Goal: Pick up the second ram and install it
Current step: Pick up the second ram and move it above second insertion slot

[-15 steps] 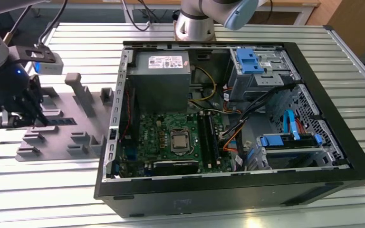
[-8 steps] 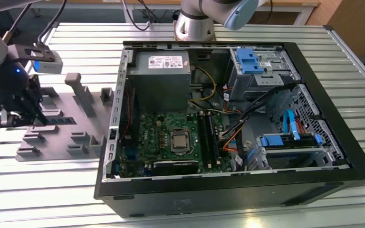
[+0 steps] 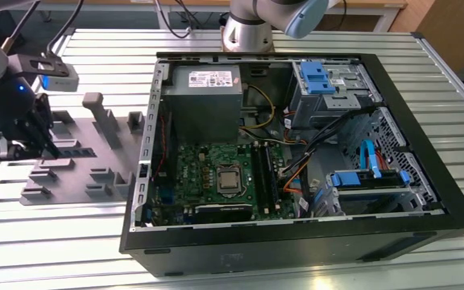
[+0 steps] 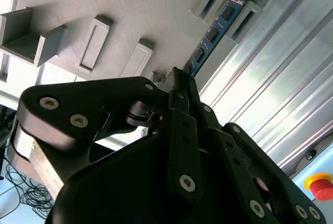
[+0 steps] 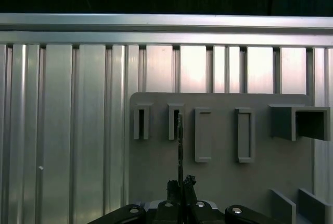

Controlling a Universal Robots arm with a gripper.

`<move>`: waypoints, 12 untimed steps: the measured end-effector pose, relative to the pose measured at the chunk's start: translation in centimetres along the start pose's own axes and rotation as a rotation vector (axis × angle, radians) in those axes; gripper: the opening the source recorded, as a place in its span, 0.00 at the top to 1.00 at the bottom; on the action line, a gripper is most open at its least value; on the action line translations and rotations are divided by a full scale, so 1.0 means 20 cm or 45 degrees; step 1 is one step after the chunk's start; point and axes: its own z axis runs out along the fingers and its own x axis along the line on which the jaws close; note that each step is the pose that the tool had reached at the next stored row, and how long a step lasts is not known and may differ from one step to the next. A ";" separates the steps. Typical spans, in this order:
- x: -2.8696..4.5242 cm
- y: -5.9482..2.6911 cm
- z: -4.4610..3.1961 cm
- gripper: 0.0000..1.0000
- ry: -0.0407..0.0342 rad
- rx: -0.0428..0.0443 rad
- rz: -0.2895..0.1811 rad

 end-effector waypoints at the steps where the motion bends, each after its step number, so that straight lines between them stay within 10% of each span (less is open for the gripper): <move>1: 0.000 0.000 -0.002 0.86 0.0000 0.000 0.000; 12: 0.000 0.000 -0.021 0.86 0.0000 0.000 0.000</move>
